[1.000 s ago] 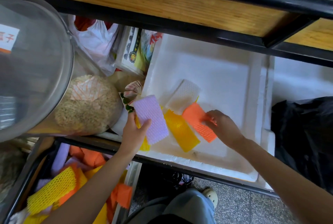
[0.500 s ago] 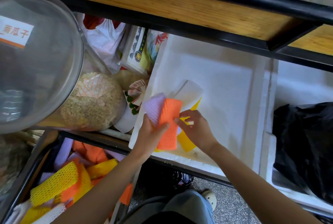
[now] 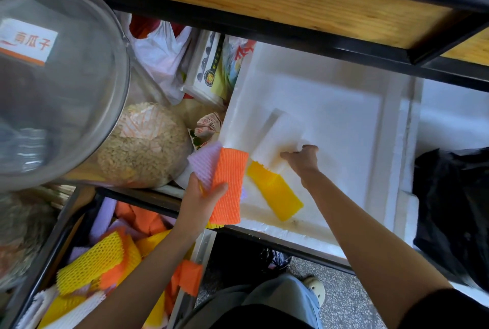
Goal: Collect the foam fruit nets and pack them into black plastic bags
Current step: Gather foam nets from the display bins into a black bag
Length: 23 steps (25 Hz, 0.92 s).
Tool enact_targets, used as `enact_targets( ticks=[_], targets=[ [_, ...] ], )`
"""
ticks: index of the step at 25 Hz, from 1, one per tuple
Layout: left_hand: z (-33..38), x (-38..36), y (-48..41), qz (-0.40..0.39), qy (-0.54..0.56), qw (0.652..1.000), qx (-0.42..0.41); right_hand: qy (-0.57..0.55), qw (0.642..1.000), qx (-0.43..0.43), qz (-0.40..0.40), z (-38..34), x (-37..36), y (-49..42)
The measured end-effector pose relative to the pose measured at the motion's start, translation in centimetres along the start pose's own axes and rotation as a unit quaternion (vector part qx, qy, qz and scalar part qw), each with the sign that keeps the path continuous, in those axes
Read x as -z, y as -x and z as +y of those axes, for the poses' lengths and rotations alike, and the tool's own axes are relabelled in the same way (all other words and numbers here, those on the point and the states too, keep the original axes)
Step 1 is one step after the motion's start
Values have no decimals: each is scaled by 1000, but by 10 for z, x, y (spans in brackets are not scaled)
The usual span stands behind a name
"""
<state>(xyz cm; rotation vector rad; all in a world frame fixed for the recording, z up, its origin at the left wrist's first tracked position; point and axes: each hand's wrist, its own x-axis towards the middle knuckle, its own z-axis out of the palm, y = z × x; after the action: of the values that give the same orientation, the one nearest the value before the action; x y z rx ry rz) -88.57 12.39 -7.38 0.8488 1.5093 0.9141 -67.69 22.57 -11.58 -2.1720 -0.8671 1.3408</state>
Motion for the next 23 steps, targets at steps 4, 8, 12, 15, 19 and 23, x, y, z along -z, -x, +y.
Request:
enact_targets(
  ticks=[4, 8, 12, 15, 19, 23],
  targets=[
    [1, 2, -1, 18, -5, 1000, -4, -91, 992, 76, 44, -11, 28, 13],
    [-1, 5, -2, 18, 1, 1000, 4, -52, 986, 158, 1, 6, 41, 35],
    [-10, 8, 3, 23, -3, 1000, 14, 200, 968, 137, -71, 59, 23, 39],
    [-16, 3, 9, 25, -12, 999, 18, 281, 951, 97, -83, 78, 17, 41],
    [-20, -9, 21, 10, -23, 999, 33, 268, 955, 40, -122, 75, 17, 47],
    [-17, -26, 33, 29, -64, 997, 37, 304, 944, 119, -56, 60, 37, 70]
  ],
)
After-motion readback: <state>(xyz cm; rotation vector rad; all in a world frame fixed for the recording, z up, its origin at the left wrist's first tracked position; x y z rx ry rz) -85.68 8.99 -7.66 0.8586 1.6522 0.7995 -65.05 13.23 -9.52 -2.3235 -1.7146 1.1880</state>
